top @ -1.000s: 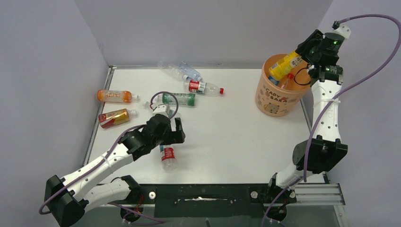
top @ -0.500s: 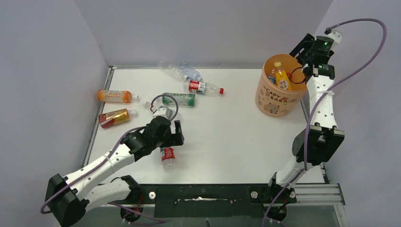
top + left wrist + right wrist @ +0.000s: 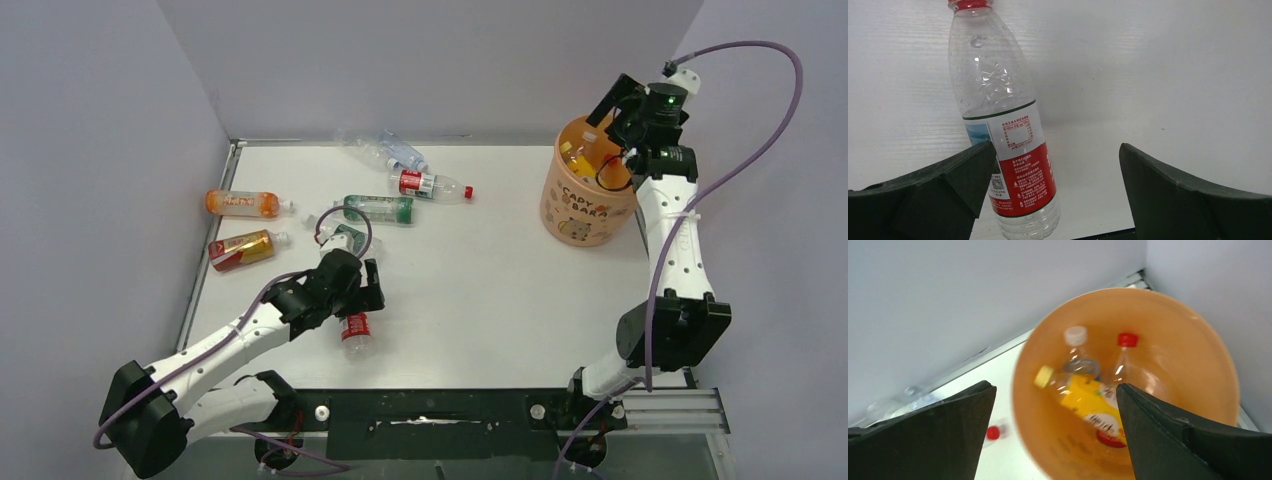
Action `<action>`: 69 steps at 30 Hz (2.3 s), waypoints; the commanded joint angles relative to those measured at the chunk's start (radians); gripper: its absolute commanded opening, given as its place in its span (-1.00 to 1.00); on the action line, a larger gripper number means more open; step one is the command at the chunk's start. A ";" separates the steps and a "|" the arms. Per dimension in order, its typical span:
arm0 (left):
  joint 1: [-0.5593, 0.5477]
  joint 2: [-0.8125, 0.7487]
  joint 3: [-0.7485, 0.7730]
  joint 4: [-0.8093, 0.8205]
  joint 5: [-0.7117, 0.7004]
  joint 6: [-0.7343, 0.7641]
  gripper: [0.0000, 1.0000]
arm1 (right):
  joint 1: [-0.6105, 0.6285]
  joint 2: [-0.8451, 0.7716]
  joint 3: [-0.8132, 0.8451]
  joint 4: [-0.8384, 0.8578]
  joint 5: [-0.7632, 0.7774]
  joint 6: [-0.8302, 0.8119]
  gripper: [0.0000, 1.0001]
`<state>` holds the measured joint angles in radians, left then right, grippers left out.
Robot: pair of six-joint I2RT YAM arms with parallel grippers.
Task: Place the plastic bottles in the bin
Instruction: Pick up the plastic bottle at the center of the board.
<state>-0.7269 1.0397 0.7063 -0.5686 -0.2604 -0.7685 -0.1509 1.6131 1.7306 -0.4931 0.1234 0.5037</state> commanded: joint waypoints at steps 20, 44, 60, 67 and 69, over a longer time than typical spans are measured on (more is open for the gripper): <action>0.018 0.061 -0.115 0.086 0.002 -0.098 0.95 | 0.409 -0.332 -0.496 0.020 -0.141 0.013 0.98; -0.174 0.058 0.025 0.231 0.096 -0.072 -0.22 | 0.529 -0.363 -0.621 0.126 -0.410 0.107 1.00; -0.295 0.106 0.116 0.429 0.165 0.056 -0.21 | 0.605 -0.300 -0.710 0.327 -0.705 0.197 0.96; -0.311 0.125 0.141 0.457 0.170 0.083 -0.21 | 0.664 -0.254 -0.704 0.323 -0.712 0.188 0.96; -0.312 0.124 0.145 0.462 0.163 0.089 -0.21 | 0.682 -0.243 -0.699 0.301 -0.702 0.175 0.96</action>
<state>-1.0325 1.1675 0.7883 -0.1886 -0.0990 -0.7139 0.5018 1.3510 1.0206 -0.2165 -0.5636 0.6922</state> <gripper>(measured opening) 0.550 0.980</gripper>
